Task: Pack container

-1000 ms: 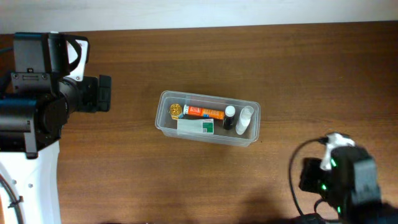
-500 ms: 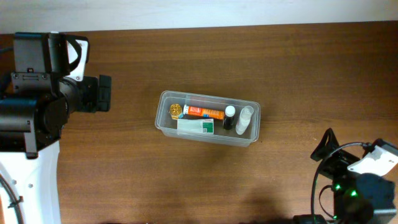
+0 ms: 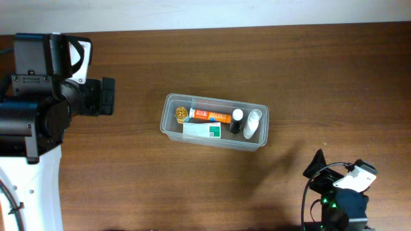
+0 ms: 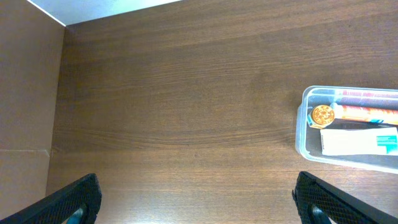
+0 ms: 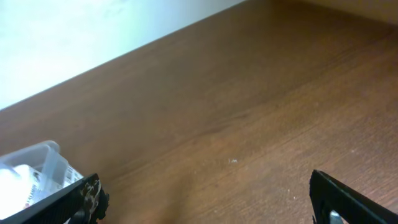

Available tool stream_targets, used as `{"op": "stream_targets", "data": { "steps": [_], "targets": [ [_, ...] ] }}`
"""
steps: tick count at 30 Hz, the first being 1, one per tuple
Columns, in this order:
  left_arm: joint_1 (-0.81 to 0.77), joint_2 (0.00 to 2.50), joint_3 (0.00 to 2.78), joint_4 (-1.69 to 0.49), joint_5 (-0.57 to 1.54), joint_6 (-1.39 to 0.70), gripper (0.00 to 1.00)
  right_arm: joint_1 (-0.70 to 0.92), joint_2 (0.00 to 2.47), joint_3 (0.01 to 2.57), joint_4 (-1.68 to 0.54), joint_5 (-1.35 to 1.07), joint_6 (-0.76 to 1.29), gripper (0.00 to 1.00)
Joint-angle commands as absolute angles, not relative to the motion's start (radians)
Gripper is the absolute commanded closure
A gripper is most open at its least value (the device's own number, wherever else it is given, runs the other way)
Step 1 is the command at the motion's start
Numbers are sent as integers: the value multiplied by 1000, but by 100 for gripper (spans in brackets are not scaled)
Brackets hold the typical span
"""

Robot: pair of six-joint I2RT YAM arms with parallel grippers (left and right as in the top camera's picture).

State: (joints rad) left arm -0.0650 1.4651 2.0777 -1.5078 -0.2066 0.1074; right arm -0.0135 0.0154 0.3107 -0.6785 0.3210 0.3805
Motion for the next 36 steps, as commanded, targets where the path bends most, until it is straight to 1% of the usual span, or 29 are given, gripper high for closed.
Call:
{"op": "stream_targets", "data": {
  "steps": [1, 13, 36],
  "targets": [
    [-60, 1466, 2081, -1509, -202, 94, 0, -21, 3, 277, -673, 305, 374, 2],
    [-60, 1466, 2081, -1509, -202, 94, 0, -21, 3, 168, -707, 292, 374, 2],
    [-60, 1468, 2080, -1509, -202, 94, 0, -21, 3, 168, -703, 284, 374, 2]
  ]
}}
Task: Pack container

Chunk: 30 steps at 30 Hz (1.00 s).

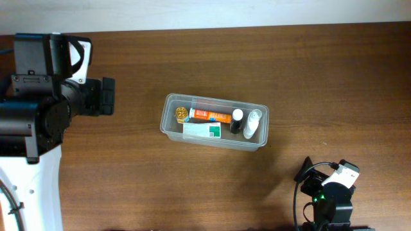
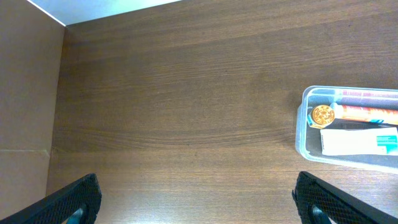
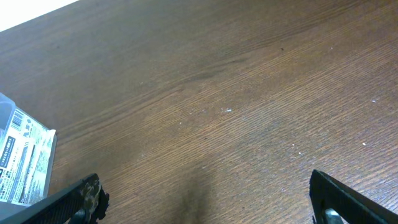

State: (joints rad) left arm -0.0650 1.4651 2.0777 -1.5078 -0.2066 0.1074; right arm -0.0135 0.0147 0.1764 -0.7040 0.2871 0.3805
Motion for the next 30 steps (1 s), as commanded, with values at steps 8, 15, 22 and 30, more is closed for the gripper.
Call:
{"op": "stream_targets", "data": {
  "steps": [8, 15, 22, 30],
  "targets": [
    [-104, 1359, 2054, -1508, -202, 94, 0, -21, 4, 168, -703, 284, 374, 2],
    [-104, 1146, 1907, -1508, -203, 94, 0, -21, 3, 168, -703, 284, 374, 2],
    [-70, 880, 1622, -1288, -395, 102, 0, -21, 4, 168, -703, 284, 374, 2],
    [-63, 636, 1275, -953, -427, 106, 0, -21, 3, 168, -703, 284, 374, 2]
  ]
}}
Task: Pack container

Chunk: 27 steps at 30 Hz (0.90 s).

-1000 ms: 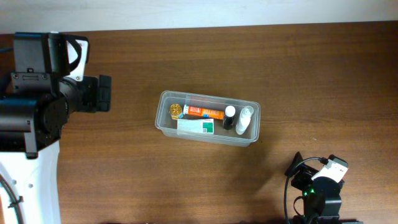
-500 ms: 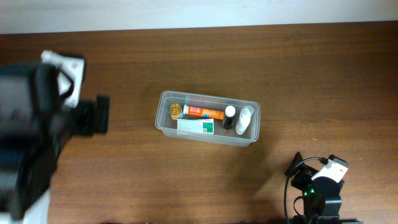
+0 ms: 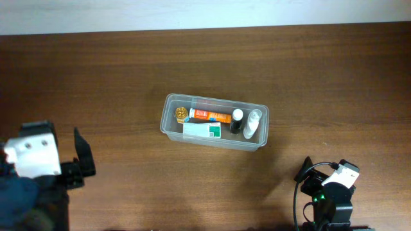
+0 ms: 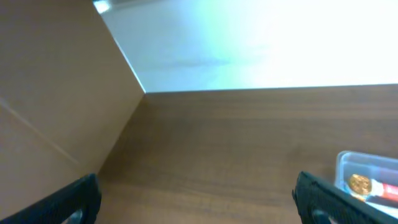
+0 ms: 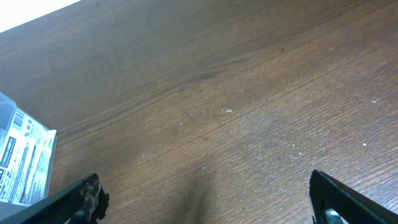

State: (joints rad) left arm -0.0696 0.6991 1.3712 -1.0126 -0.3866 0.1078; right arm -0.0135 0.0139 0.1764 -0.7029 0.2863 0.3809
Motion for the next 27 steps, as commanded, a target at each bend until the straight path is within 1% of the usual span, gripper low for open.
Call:
{"op": "stream_targets", "data": {
  "steps": [1, 6, 11, 19, 27],
  "targets": [
    [-63, 607, 1225, -885, -425, 105, 0, -21, 3, 168, -703, 284, 374, 2],
    [-62, 448, 945, -546, -316, 105, 0, -21, 3, 168, -703, 284, 374, 2],
    [-63, 290, 690, -369, -255, 105, 0, -21, 3, 168, -703, 284, 374, 1],
    [-63, 153, 445, -333, -245, 89, 0, -21, 4, 168, -703, 284, 374, 2],
    [-64, 3, 295, -321, -223, 89, 0, -21, 4, 168, -703, 284, 374, 2]
  ]
}}
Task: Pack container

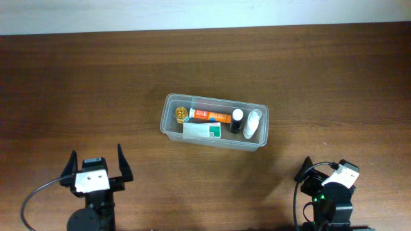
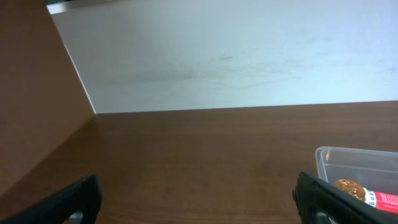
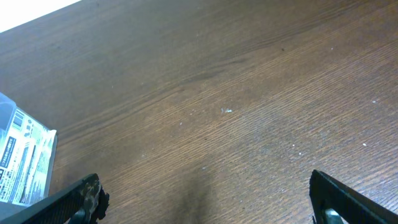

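Note:
A clear plastic container (image 1: 168,125) sits mid-table, its rim also showing in the left wrist view as the container (image 2: 326,163) and in the right wrist view as the container (image 3: 7,106). Inside lie a gold round item (image 1: 181,113), an orange tube (image 1: 211,116), a white and green box (image 1: 202,130), a black-capped bottle (image 1: 237,121) and a white bottle (image 1: 252,123). My left gripper (image 1: 95,168) is low at the front left, open and holding nothing. My right gripper (image 1: 313,169) is at the front right, open, with bare wood between its fingers.
The wooden table (image 1: 321,77) runs back to a white wall (image 2: 236,56). A brown panel (image 2: 31,106) stands at the table's left side in the left wrist view.
My left arm has moved from the far left edge to the front of the table, left of centre, and its camera now faces the wall more squarely. The right arm has not moved.
The left arm stood high at the far left, looking down at the table, while the right arm was at the front right. The right arm then pulled in lower. The left arm then dropped to the front left, and now sits folded at the front.

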Available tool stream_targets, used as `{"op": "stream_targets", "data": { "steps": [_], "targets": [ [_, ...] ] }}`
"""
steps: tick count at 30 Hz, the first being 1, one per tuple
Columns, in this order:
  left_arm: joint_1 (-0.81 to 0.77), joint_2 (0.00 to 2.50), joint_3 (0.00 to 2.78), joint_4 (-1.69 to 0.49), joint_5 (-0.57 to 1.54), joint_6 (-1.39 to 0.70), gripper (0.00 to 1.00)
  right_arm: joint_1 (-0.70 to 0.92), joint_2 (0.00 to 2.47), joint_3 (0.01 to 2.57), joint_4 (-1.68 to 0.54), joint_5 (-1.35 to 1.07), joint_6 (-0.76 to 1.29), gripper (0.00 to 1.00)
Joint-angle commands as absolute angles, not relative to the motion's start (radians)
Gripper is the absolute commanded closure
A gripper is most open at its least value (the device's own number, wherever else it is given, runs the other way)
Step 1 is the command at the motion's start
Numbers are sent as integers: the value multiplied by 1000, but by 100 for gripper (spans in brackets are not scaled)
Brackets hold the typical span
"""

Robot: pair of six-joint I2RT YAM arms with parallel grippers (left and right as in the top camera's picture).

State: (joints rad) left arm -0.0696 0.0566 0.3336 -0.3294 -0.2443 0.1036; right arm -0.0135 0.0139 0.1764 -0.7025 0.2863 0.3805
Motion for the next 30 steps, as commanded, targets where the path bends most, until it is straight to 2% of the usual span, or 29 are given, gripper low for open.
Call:
{"op": "stream_targets", "data": {
  "steps": [1, 16, 30],
  "targets": [
    [-64, 5, 284, -312, -223, 90, 0, -21, 4, 168, -703, 284, 374, 2],
    [-64, 6, 100, -331, -224, 91, 0, -21, 3, 168, -703, 284, 374, 2],
    [-64, 19, 102, -329, -228, 91, 0, -21, 3, 168, -703, 284, 374, 2]
  ]
}}
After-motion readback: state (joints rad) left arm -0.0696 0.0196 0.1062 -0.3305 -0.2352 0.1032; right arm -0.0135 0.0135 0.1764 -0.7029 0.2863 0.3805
